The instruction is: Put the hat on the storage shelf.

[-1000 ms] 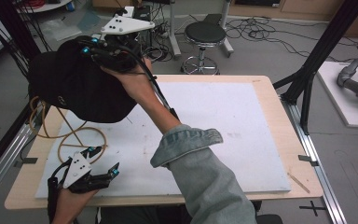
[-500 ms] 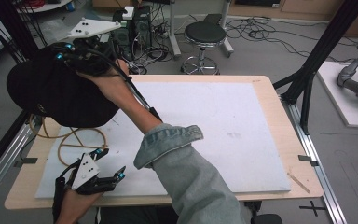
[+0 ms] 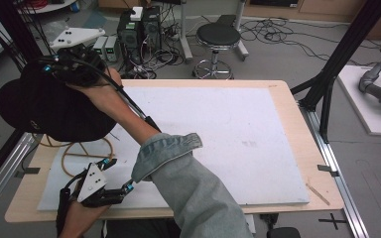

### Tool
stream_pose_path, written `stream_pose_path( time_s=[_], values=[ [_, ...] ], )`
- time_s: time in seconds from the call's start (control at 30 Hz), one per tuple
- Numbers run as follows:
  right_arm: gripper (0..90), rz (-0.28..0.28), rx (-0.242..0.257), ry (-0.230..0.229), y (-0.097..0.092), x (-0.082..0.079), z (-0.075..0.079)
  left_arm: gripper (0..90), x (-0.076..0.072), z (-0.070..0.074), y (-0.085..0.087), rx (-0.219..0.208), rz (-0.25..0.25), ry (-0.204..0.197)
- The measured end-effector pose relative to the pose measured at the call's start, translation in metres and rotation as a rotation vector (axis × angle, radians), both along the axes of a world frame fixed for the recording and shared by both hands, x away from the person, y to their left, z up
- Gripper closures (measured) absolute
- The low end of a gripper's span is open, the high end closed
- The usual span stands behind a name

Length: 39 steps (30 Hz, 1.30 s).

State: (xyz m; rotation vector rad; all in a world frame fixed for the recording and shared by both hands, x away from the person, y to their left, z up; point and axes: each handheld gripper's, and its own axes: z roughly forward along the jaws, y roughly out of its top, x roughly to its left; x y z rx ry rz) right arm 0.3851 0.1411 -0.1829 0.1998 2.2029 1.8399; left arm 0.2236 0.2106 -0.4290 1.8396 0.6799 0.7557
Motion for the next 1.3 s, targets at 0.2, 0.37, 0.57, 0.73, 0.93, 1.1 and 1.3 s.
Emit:
stream_pose_path(
  time_s=[0.2, 0.37, 0.57, 0.73, 0.93, 1.1, 1.3],
  values=[
    [85.8, 0.004, -0.022, 0.012, 0.01, -0.001, -0.004, 19.8, 0.0, -0.001, -0.002, 0.01, -0.009, 0.002],
    [85.3, 0.011, -0.068, 0.017, 0.026, -0.005, -0.012, 19.8, 0.0, -0.001, -0.003, 0.004, -0.009, 0.005],
    [84.9, 0.007, -0.103, 0.014, 0.041, -0.006, -0.018, 19.9, 0.0, -0.001, -0.002, 0.004, -0.009, 0.002],
    [84.4, -0.001, -0.125, 0.023, 0.048, -0.007, -0.022, 19.8, 0.0, -0.001, -0.004, -0.008, -0.014, 0.002],
    [80.0, -0.011, -0.159, 0.023, 0.055, -0.005, -0.029, 19.9, -0.001, -0.001, -0.003, -0.005, -0.013, 0.007],
    [70.0, -0.01, -0.158, 0.036, 0.056, -0.002, -0.032, 19.8, -0.001, -0.001, -0.003, -0.003, -0.014, 0.008],
    [59.0, -0.043, -0.129, 0.041, 0.04, 0.004, -0.029, 19.9, -0.001, -0.001, -0.003, 0.008, -0.016, 0.007]
  ],
)
